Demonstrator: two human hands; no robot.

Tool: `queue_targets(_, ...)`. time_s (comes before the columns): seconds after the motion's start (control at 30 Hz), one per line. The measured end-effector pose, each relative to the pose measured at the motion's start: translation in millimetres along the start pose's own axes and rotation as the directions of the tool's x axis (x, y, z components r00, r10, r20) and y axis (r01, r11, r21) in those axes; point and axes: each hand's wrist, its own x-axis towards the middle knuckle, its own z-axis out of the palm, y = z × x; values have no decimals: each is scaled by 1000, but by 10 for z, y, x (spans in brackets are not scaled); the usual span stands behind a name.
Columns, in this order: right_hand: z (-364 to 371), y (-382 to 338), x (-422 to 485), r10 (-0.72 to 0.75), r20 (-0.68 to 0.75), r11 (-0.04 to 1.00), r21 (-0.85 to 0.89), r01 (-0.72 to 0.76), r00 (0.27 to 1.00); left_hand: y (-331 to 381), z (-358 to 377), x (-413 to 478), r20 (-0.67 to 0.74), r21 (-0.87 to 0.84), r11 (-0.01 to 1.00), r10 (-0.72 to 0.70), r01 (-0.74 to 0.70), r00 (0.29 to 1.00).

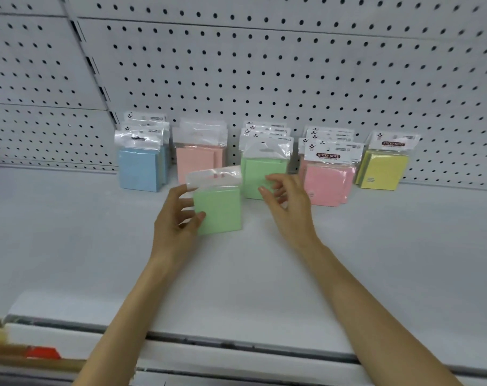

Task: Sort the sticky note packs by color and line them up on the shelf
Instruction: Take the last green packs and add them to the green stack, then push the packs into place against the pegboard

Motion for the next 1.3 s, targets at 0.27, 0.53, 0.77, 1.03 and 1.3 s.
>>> queue_targets(0.27, -110, 115, 44, 164, 41, 986, -40, -162, 986, 33, 650, 430, 88, 103, 985, 131, -140, 987)
queue_targets(0.53, -151, 177, 124, 160, -46, 970, -180, -166, 986, -103, 796, 659, 47, 304, 931, 199, -204, 979)
queue_targets(0.77, -155, 139, 91, 93, -90, 951, -287, -115, 992, -84, 783, 608, 40, 392, 899, 194, -194, 980)
queue_targets(1.03, -891, 72, 80, -150, 47, 846, -511, 153, 988, 344, 775, 582, 242, 613, 625, 434, -484, 868)
queue_targets(1.3, -2563, 796, -283, 64, -18, 710, -701, -58, 998, 793, 1870, 285, 486, 452, 597, 458, -663, 744)
